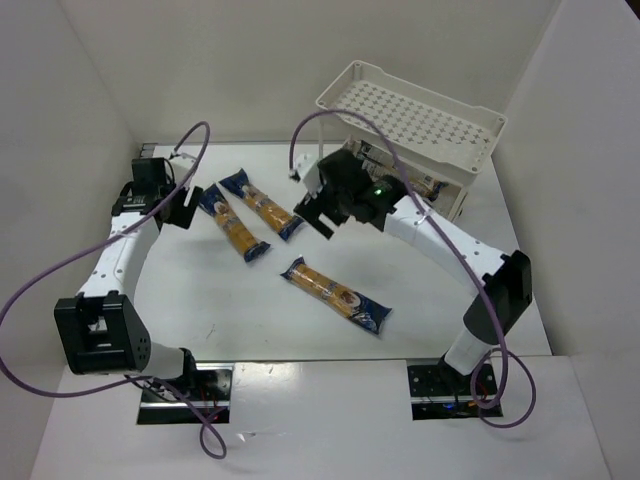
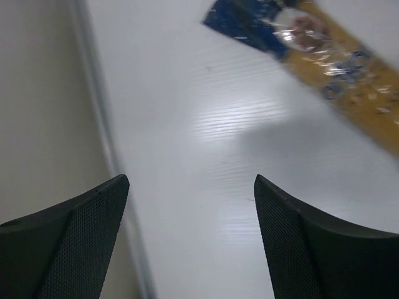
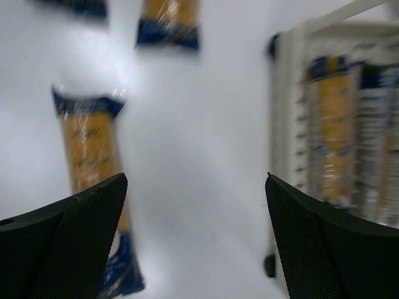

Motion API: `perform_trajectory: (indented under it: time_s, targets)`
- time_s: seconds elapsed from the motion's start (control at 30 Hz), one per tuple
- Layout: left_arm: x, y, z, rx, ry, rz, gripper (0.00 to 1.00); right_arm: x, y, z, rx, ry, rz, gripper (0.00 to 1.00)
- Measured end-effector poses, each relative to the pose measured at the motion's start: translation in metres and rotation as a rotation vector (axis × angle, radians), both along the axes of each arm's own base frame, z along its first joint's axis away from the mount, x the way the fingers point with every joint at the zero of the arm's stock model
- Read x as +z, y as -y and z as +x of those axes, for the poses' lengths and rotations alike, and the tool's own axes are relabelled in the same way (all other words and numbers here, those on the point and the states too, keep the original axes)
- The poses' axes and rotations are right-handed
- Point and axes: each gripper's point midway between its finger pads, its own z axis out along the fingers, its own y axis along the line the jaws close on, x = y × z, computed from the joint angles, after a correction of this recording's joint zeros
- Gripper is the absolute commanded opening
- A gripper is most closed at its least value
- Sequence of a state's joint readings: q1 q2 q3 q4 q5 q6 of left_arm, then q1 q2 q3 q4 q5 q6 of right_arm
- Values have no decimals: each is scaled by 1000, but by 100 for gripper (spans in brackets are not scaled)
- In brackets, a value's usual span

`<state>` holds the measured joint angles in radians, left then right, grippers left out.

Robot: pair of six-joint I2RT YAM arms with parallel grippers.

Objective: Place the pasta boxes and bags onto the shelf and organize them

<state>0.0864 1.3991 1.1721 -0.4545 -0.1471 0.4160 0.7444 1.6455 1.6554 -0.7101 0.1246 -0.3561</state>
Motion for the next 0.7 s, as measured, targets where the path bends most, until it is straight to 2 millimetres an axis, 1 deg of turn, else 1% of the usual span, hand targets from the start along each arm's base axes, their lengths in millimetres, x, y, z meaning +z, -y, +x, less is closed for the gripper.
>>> perform_trajectory:
  time_s: [0.03,0.1,0.13,0.2,0.27,0.3,0.33,0.43,0.57,0.7]
  targets:
    - [-4,3,-3,14,-6,-55,89,-23,-2,-10,25,-57,-27,96]
    - [-13,18,-5,18,-21,-184,89,-73,-3,-28,59,-171,-97,100]
    - [-18,27,-5,17,-29,-252,89,-99,-2,-37,69,-228,-135,100]
    - [-27,34,-6,36,-56,-366,89,-150,4,-55,84,-343,-214,100]
    - [-37,34,-8,71,-84,-459,90,-189,14,-71,90,-437,-279,100]
    - [-42,34,-9,87,-98,-497,90,-201,18,-78,93,-469,-302,100]
    - [-45,34,-10,102,-107,-527,90,-204,19,-82,94,-483,-301,100]
    - [-49,41,-10,111,-124,-595,90,-202,16,-87,112,-473,-284,100]
    - [-54,45,-7,107,-142,-607,90,-210,9,-103,153,-491,-290,100]
    - [-60,42,0,114,-156,-606,90,-216,3,-121,199,-524,-294,100]
